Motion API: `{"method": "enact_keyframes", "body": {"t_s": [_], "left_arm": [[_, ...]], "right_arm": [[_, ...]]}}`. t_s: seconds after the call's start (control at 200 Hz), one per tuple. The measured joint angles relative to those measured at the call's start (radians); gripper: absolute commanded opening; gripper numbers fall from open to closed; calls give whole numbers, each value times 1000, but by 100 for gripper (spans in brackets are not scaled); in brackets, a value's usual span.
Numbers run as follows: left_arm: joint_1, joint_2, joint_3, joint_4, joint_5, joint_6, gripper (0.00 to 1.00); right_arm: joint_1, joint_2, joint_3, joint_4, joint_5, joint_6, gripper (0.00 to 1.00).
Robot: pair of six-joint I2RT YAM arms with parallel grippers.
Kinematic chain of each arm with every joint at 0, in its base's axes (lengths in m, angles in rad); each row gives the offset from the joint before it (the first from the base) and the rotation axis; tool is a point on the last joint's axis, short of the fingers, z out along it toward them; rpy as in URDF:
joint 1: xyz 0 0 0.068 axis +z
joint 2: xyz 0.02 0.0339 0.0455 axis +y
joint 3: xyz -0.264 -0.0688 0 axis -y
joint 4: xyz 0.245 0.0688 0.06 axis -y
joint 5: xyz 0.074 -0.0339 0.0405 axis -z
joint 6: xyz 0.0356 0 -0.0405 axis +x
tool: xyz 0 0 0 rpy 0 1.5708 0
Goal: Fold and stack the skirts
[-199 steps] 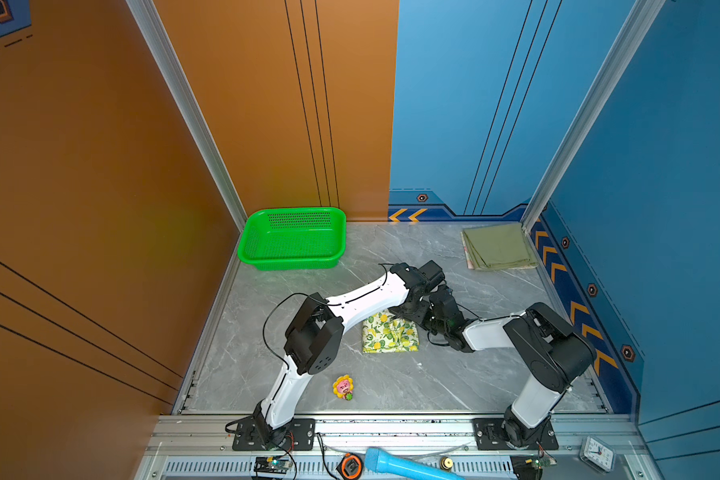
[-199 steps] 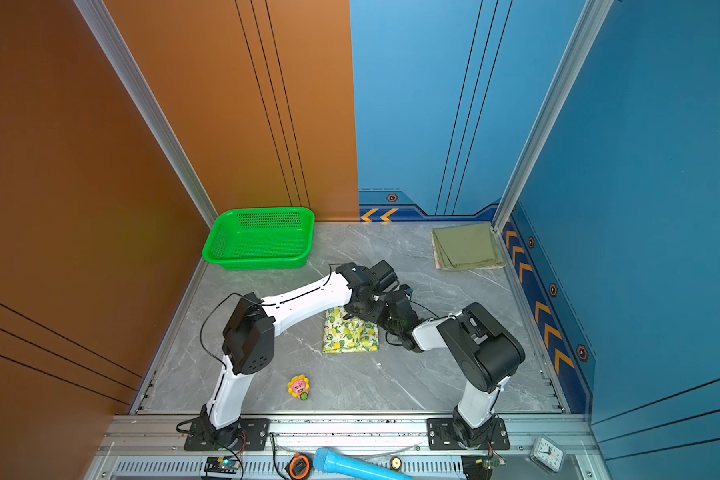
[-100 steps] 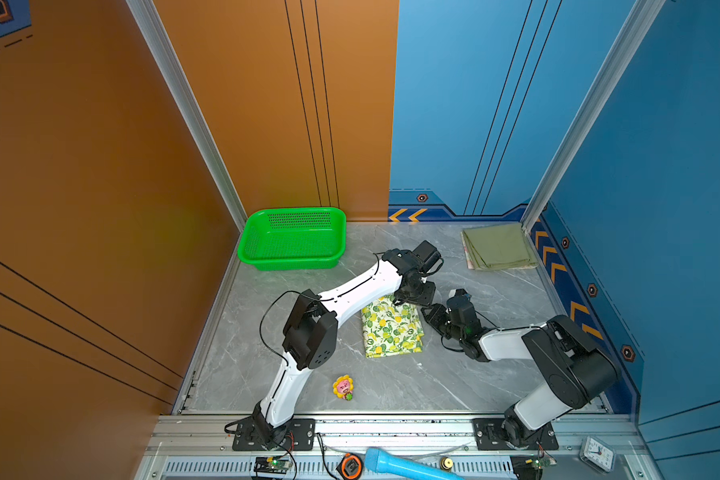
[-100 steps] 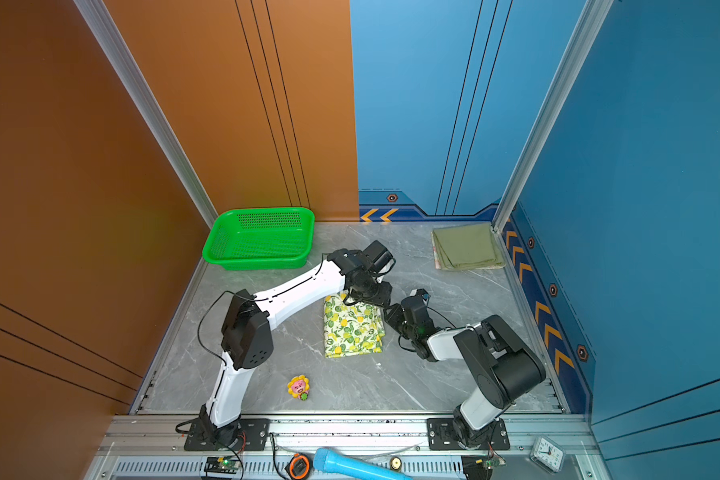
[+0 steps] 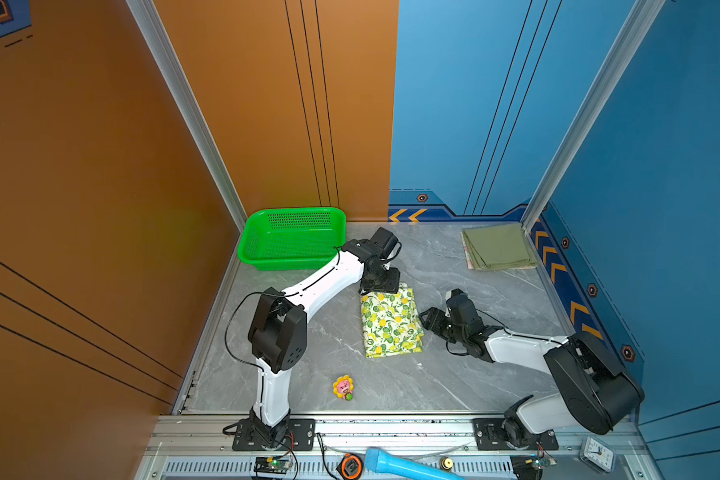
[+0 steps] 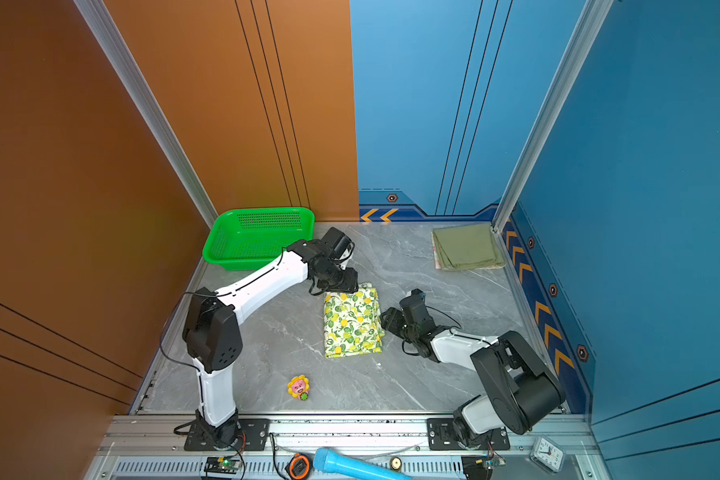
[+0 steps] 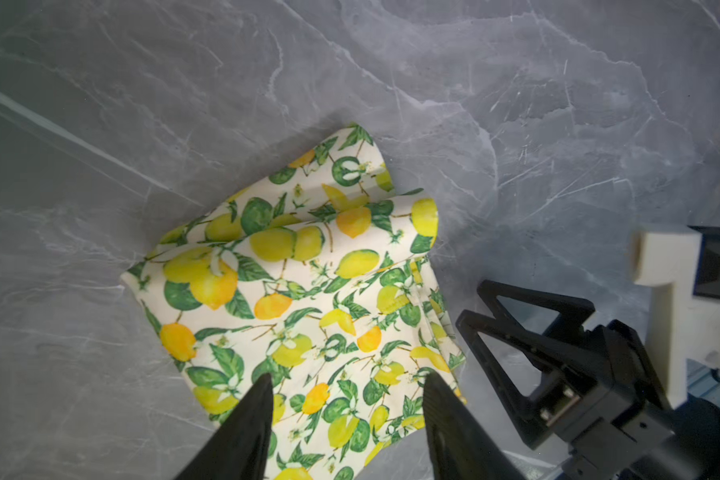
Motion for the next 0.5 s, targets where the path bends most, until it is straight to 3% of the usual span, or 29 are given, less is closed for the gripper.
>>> {"method": "enact_keyframes", "body": {"t_s": [0.245, 0.345, 0.431, 0.501], "left_arm": [[-14, 89, 11, 70, 35, 18, 60], [-19, 167, 39, 82, 39, 31, 61], [-17, 227, 61, 85, 40, 32, 61], [-13, 265, 79, 87, 46, 32, 61]], "right_arm": [[89, 23, 55, -81, 33, -45, 67], [119, 47, 79, -104, 66, -61, 55], [146, 60, 91, -124, 97, -60, 36], [170, 66, 91, -136, 127, -57, 29]]}}
